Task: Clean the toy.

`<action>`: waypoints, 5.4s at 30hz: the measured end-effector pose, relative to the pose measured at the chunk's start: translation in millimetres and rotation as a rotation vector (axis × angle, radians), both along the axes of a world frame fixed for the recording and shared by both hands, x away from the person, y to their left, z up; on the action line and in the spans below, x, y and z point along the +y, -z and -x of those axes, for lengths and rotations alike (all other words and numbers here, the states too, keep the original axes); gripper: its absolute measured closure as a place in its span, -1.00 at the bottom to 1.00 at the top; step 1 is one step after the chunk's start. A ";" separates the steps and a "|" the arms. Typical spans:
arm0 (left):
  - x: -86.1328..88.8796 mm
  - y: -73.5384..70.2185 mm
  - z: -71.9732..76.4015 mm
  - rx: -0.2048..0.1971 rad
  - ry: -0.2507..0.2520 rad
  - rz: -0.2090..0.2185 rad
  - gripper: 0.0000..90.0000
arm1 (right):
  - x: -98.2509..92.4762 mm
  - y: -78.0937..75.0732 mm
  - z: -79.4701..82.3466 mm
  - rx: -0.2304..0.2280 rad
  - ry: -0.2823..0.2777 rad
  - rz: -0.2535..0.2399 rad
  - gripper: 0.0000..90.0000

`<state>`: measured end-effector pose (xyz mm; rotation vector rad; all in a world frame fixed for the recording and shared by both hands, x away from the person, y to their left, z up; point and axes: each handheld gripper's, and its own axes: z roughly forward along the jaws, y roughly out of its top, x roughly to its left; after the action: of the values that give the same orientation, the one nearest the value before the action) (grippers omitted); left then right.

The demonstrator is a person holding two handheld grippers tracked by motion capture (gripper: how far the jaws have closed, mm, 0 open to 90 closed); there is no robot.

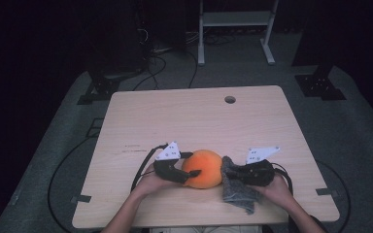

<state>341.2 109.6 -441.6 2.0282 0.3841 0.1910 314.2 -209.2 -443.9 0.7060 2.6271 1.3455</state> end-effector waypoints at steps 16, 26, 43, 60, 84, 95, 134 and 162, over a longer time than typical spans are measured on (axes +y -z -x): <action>-10.3 -3.3 13.0 -0.085 0.058 -0.029 -0.35 | -3.6 -7.5 -15.7 0.015 0.028 -0.075 0.75; -30.2 -13.1 22.8 -0.144 0.044 -0.082 -0.34 | 4.3 -43.0 4.1 -0.087 -0.033 -0.148 0.75; -35.9 -14.0 25.6 -0.157 0.040 -0.096 -0.32 | -4.1 -37.2 5.0 -0.044 -0.045 -0.099 0.74; -23.5 -13.3 18.0 -0.041 0.058 -0.047 -0.78 | 15.1 -32.6 -0.9 -0.035 -0.078 -0.068 0.75; -25.4 -17.0 14.4 0.019 0.032 -0.018 -0.79 | 7.2 -32.0 5.4 -0.071 -0.048 -0.053 0.75; -34.6 -25.4 22.6 -0.075 0.021 -0.040 -0.22 | 5.4 -50.1 17.5 -0.142 -0.053 -0.048 0.75; -49.0 -27.5 36.6 -0.208 0.043 -0.090 -0.33 | 37.5 -72.9 14.5 -0.171 -0.141 0.032 0.75; -39.0 -22.8 28.3 -0.097 0.052 -0.010 -0.58 | 25.8 -64.4 0.6 -0.124 -0.087 0.032 0.77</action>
<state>312.9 70.7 -418.7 2.0273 0.2694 0.2587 313.6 -183.4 -379.6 0.4923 2.6019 1.3199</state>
